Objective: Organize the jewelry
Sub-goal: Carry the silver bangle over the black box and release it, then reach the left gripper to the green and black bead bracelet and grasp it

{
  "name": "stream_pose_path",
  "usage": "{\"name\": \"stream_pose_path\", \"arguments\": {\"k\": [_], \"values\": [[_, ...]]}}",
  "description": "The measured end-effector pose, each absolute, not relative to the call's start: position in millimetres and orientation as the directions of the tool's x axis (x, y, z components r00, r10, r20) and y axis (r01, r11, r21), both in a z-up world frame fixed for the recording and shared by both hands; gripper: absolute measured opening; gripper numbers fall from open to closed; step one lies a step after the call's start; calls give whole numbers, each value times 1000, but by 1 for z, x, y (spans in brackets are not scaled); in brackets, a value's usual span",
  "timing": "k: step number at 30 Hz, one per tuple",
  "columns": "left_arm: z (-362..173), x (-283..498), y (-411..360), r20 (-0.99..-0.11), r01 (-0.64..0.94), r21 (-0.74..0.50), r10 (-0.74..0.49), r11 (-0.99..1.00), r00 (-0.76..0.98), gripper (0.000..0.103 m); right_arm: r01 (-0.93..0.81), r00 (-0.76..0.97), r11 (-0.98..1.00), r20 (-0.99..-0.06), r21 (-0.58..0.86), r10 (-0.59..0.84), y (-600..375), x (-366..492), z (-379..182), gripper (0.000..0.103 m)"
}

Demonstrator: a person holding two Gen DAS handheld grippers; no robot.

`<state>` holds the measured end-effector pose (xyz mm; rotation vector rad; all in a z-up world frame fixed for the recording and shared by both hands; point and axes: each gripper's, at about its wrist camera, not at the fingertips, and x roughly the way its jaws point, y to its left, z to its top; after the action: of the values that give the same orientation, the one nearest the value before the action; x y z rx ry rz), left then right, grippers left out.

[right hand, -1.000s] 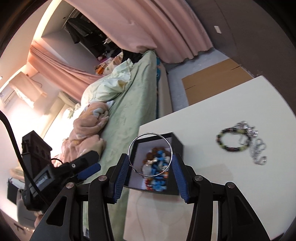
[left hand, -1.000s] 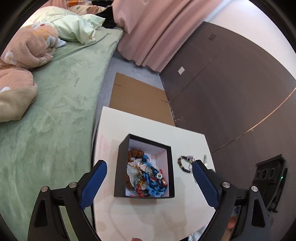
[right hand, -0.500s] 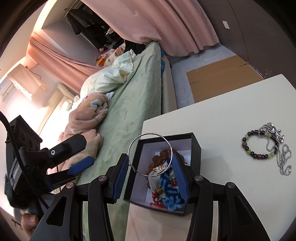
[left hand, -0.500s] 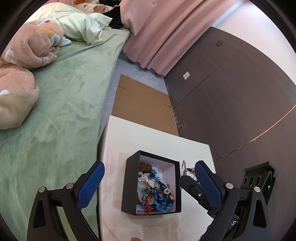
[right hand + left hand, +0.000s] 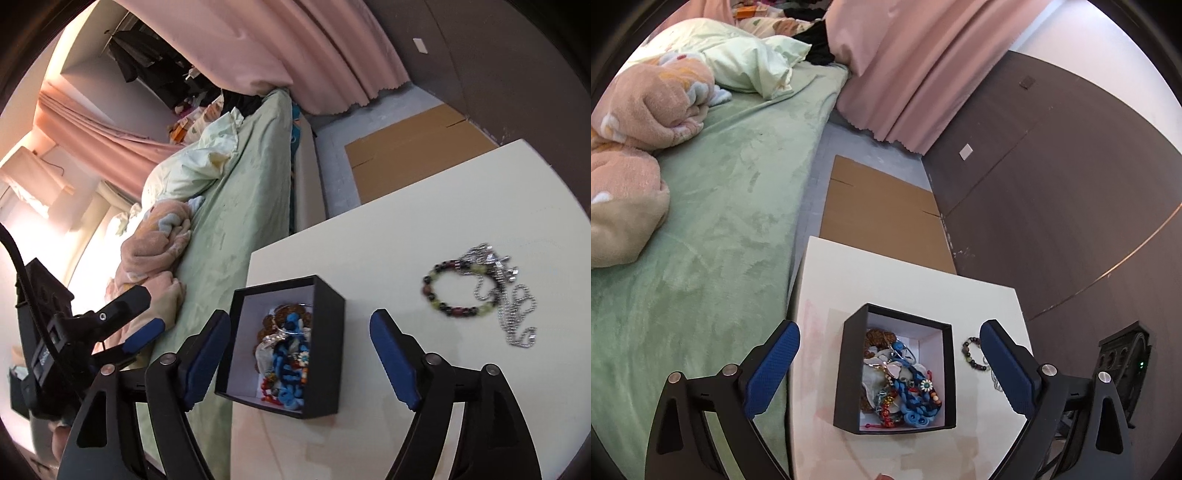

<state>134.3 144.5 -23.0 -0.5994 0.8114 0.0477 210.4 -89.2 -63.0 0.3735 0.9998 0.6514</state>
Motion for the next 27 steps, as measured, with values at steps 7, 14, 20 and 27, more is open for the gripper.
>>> {"name": "stream_pose_path", "arguments": {"k": [7, 14, 20, 27], "values": [[-21, 133, 122, -686, -233, -464, -180, 855, 705, 98, -277, 428, 783, -658, 557, 619, -120, 207, -58, 93], [-17, 130, 94, -656, -196, -452, -176, 870, 734, 98, -204, 478, 785, -640, 586, 602, -168, 206, -53, 94], [-19, 137, 68, -654, -154, -450, -206, 880, 728, 98, -138, 534, 804, -641, 578, 552, -208, 203, -50, 94], [-24, 145, 33, -673, -104, -394, -209, 913, 710, 98, -90, 538, 807, -653, 584, 533, -246, 202, -55, 94]]}}
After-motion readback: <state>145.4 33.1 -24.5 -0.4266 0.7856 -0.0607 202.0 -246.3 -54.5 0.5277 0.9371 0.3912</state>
